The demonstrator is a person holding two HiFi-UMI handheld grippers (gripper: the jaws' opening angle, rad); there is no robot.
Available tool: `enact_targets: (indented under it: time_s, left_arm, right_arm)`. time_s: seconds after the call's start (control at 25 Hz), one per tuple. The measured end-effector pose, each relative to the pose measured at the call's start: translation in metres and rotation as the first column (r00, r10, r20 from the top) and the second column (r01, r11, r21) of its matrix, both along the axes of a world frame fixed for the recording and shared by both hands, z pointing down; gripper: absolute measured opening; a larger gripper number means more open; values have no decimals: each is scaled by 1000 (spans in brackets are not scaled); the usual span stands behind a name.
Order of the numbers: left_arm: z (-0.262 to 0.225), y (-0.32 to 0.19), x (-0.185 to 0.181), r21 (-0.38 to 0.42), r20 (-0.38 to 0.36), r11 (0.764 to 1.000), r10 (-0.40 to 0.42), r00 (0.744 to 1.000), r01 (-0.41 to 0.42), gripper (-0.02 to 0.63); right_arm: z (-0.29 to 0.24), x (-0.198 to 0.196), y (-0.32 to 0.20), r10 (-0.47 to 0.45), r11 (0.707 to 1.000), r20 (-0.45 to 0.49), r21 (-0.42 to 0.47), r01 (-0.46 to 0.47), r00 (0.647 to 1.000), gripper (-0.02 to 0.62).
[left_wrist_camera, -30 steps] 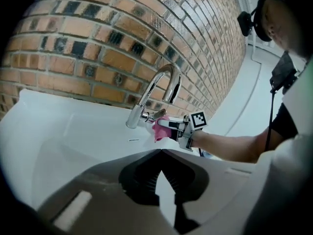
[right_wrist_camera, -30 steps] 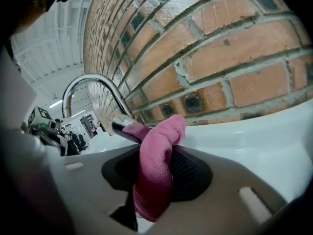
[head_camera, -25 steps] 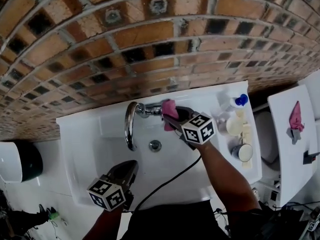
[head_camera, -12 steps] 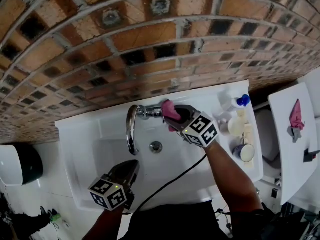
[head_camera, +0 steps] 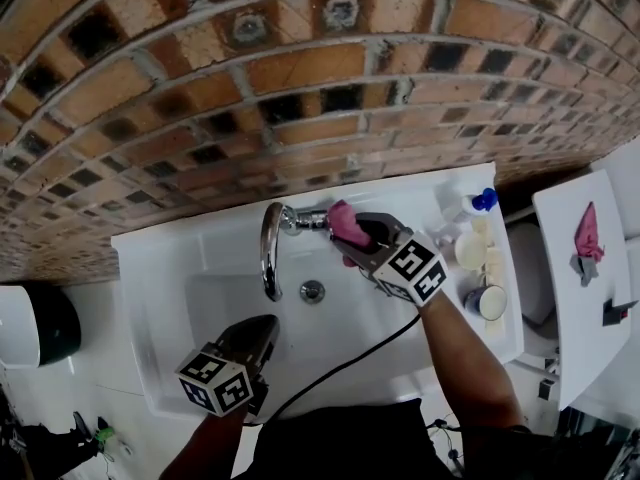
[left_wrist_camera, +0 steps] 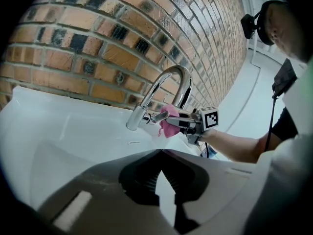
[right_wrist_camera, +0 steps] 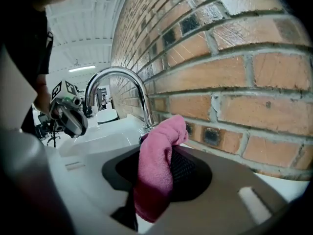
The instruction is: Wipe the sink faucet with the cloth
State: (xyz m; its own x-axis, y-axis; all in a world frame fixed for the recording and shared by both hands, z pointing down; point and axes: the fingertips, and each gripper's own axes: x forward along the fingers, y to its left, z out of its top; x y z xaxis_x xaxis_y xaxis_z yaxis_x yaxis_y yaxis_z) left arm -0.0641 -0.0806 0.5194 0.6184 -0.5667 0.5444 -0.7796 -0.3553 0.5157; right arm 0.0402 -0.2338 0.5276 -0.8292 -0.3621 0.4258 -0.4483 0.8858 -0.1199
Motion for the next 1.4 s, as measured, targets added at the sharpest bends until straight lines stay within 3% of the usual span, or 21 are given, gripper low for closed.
enact_targets:
  time_s: [0.32,0.64,0.88,0.96,1.08,1.16,1.2,1.36,1.4]
  left_arm:
    - [-1,4,-5,12,4,1000,5,1000,-5,6]
    - [-7,7,-10,31,-8,999,11,1000,-10,6]
    - [-9,12,-23,34,-6,999,9,1000,-8,6]
    - [-9,12,-28,35,-6,999,3,1000,-3,6]
    - [-8,12,-32,38,-12,999,-4,1000,4,6]
    - [-8,12,-32,38,-16,999,-3,1000,4,6]
    - [-7,13,-32,37,-18,999,-4,1000,4,6]
    - [-5,21,-34,25,-22,1000,-8,1000,9,6]
    - [-5,23,-35,22,-22,1000,-11,1000,12,6]
  right_arm:
    - [-17,-1,12,10,996,-49,84,-6,999,144]
    - [-26,1,21,49,996,-16,75,-48,999,144]
    - [-48,-12,53,38,990,5,133,-39,999,146]
    - [-47,-20,61,65,994,62,89,-70,996,146]
    - [-25,-33,65,143,987,156,-90,-130,977,146]
    - [5,-39,63,216,954,193,-250,-165,957,146]
    - [22,-41,61,267,922,202,-336,-189,942,146]
    - [80,-45,50,460,744,218,-624,-239,861,146]
    - [87,-47,47,483,714,229,-661,-228,845,146]
